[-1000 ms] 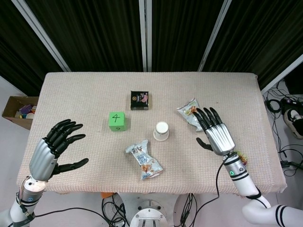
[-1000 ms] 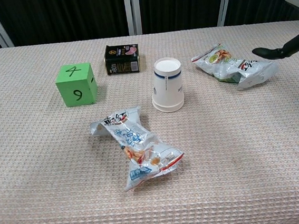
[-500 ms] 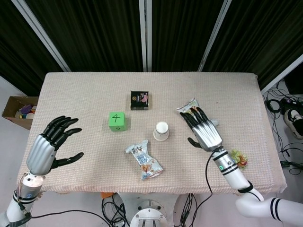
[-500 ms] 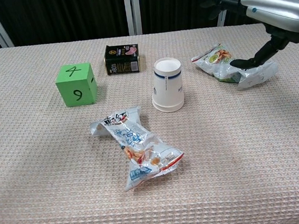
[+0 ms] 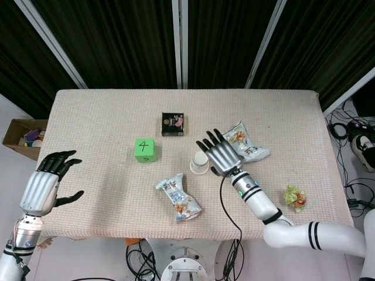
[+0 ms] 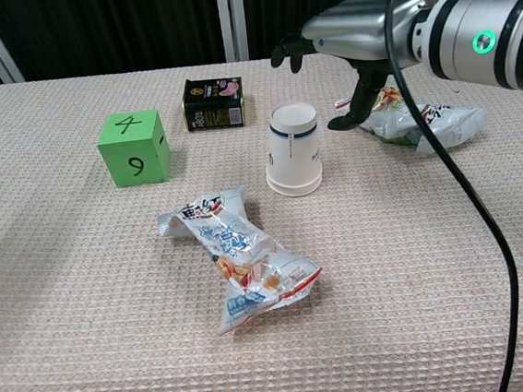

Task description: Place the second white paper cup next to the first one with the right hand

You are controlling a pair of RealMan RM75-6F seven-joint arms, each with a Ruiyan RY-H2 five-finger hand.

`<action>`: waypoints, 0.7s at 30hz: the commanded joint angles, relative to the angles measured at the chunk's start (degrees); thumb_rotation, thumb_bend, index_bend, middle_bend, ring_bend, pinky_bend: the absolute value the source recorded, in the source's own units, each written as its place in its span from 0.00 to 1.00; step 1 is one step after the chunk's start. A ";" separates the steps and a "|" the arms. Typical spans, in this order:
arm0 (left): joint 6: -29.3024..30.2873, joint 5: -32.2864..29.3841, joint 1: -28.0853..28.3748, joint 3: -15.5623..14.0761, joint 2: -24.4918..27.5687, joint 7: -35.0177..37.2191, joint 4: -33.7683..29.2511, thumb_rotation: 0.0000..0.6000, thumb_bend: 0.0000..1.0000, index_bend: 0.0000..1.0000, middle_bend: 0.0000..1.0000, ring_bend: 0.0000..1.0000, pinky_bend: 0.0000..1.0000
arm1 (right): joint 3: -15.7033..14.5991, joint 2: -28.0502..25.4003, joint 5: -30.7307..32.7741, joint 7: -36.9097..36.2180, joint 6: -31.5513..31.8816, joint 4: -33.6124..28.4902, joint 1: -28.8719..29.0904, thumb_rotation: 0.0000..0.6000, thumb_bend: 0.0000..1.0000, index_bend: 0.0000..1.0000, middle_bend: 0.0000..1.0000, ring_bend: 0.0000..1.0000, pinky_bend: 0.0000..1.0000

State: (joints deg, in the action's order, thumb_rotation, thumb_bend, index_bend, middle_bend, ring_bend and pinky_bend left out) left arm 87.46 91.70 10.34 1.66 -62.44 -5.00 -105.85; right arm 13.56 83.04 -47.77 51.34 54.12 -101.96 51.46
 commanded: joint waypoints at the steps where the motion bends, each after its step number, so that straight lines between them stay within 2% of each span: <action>1: 0.02 0.37 -0.16 -0.13 -0.08 0.05 0.11 1.00 0.09 0.26 0.15 0.13 0.16 | -0.69 0.79 1.90 1.54 0.59 -0.26 1.60 1.00 0.23 0.18 0.22 0.00 0.00; 8: -0.08 0.92 -0.31 -0.06 -0.10 0.38 0.06 1.00 0.09 0.26 0.15 0.13 0.16 | -1.82 1.75 4.75 2.65 1.52 0.61 4.55 1.00 0.23 0.19 0.23 0.00 0.00; 16: -0.22 0.87 -0.49 0.17 -0.07 0.73 0.04 1.00 0.09 0.26 0.14 0.13 0.16 | -2.82 2.79 6.48 2.38 1.79 2.80 6.88 1.00 0.27 0.27 0.30 0.00 0.00; 21: -0.10 0.90 -0.76 0.17 -0.16 0.92 0.28 1.00 0.09 0.26 0.14 0.13 0.16 | -3.38 2.91 6.90 1.72 2.05 3.28 7.82 1.00 0.29 0.28 0.32 0.00 0.00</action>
State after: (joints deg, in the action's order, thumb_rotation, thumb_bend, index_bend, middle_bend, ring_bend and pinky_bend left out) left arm 87.36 92.61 9.59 1.84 -62.61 -4.09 -105.58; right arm 10.27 85.93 -40.96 53.12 56.11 -98.75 59.18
